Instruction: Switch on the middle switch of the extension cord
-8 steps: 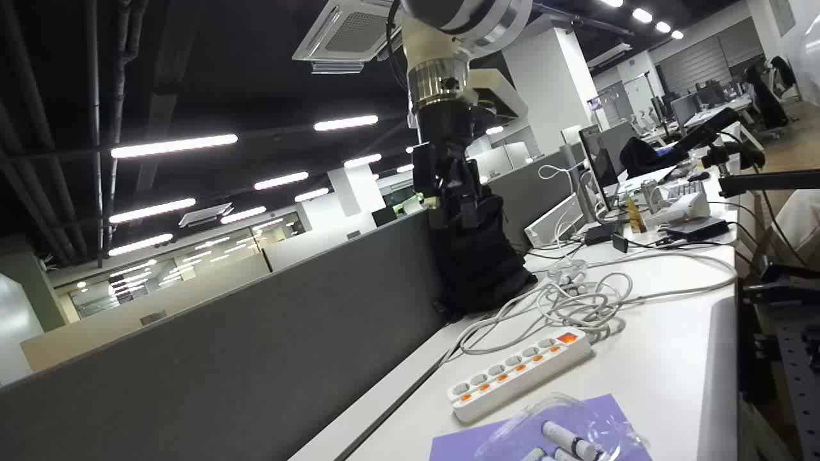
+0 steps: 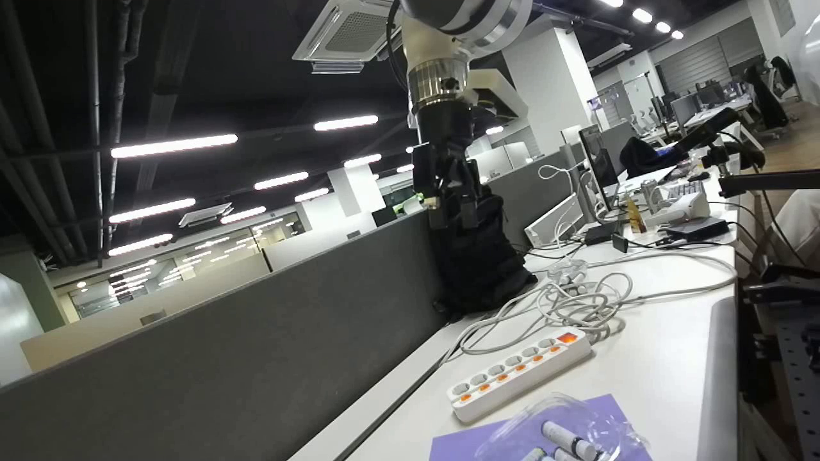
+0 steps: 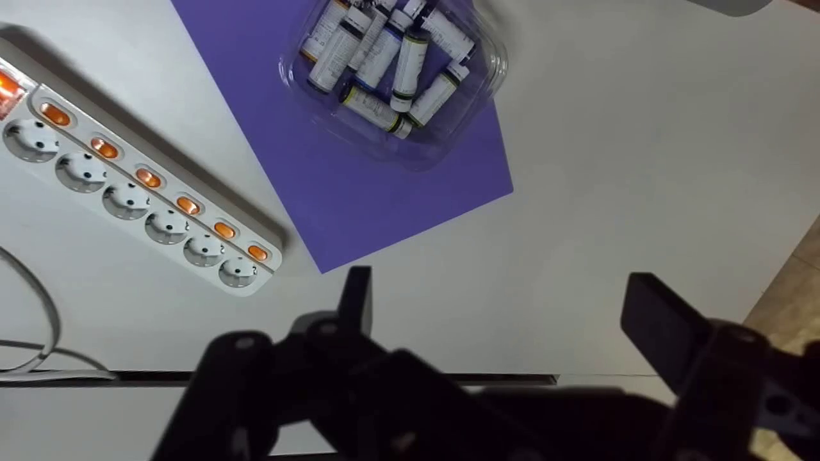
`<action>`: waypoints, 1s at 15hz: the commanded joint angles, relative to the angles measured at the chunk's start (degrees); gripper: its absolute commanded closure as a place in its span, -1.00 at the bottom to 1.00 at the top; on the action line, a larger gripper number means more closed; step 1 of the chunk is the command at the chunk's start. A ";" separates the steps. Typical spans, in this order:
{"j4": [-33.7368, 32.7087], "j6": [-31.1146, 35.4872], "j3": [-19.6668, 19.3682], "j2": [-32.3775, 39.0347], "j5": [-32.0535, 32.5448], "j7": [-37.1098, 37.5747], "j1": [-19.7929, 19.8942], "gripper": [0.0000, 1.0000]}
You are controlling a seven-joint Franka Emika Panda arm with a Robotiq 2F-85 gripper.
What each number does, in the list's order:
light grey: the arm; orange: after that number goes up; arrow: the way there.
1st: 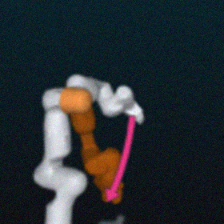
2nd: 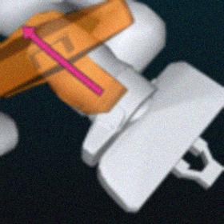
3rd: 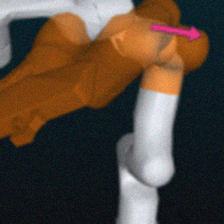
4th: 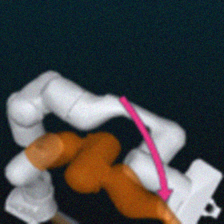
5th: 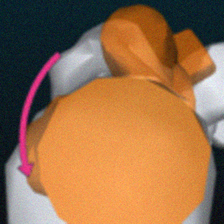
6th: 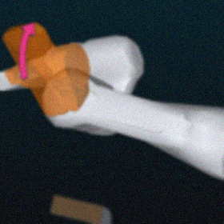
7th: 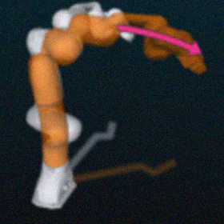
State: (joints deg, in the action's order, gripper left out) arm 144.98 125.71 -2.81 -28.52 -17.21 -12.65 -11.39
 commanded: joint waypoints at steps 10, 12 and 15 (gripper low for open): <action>-1.01 11.42 -1.02 6.30 -3.56 -1.09 1.63 -1.00; -2.15 16.56 -2.45 10.67 -5.82 -1.77 2.09 -1.00; -3.77 24.18 -3.60 17.05 -8.45 -4.53 2.35 -1.00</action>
State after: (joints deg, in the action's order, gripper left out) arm 144.61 145.24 -5.32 -17.93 -22.97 -14.88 -9.22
